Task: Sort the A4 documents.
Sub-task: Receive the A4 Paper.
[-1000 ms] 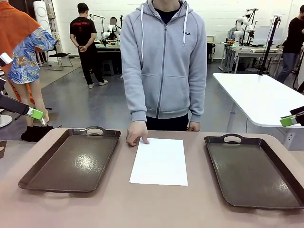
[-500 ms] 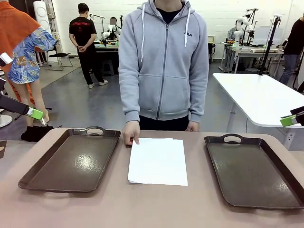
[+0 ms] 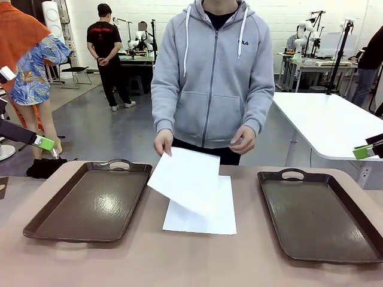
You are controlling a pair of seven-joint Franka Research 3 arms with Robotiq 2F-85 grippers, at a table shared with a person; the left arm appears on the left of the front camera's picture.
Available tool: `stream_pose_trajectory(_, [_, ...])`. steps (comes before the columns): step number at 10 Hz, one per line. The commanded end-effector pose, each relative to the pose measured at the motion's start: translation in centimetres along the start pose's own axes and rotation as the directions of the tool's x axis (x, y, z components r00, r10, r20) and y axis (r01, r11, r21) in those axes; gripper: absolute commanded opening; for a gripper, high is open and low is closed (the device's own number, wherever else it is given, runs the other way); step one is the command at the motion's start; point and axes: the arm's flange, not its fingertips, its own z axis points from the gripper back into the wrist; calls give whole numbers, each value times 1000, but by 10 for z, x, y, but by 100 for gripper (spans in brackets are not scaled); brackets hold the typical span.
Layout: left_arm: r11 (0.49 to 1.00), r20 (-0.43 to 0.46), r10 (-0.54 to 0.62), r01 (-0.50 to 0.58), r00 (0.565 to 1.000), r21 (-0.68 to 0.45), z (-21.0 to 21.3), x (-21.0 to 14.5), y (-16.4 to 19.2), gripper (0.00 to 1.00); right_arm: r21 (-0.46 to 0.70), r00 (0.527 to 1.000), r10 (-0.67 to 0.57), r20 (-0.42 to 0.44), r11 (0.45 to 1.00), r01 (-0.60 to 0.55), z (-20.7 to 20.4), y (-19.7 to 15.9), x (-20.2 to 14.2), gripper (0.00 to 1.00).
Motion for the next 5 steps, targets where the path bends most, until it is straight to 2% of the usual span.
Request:
stream_pose_trajectory(1, [1000,10,-1,1,1000,-10,1,0,0,100,17,1000,2,6,1000,-2,-3,-1,-1,100])
stream_pose_trajectory(5, [1000,10,-1,1,1000,-10,1,0,0,100,17,1000,2,6,1000,-2,-3,-1,-1,100])
